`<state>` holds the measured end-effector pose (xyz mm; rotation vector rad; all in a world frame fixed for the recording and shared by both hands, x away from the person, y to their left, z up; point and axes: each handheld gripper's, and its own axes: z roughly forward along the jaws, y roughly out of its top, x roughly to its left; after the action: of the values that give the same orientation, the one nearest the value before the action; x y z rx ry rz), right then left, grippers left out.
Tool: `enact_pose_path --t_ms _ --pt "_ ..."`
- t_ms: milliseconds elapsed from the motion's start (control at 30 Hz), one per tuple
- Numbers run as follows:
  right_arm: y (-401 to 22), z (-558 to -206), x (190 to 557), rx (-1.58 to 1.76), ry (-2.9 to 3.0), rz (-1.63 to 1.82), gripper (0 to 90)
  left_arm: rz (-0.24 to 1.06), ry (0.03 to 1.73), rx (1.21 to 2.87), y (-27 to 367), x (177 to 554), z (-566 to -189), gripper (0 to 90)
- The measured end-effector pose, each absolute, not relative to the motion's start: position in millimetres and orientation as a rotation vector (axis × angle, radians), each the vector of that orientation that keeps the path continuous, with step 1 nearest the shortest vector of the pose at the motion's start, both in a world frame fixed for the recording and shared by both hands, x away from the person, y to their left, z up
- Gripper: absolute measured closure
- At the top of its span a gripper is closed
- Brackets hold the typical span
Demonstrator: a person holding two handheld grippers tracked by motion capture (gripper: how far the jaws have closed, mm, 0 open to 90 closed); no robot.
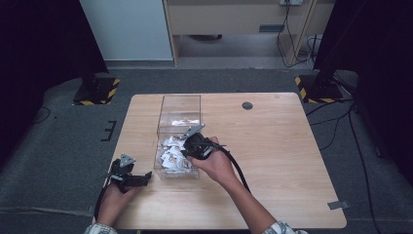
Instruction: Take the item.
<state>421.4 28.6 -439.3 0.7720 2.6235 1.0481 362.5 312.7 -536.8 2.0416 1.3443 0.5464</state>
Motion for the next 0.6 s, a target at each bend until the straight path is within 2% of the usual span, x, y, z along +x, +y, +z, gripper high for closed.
enact_pose_path --t_ms 400,600 --pt "29.8 -445.6 422.8 0.788 2.638 1.043 80.0 0.547 1.345 2.041 312.7 362.6 -536.7 0.0" --pt "28.7 -447.0 422.8 0.787 2.645 1.042 89.3 0.547 1.345 2.041 312.7 362.6 -536.8 0.0"
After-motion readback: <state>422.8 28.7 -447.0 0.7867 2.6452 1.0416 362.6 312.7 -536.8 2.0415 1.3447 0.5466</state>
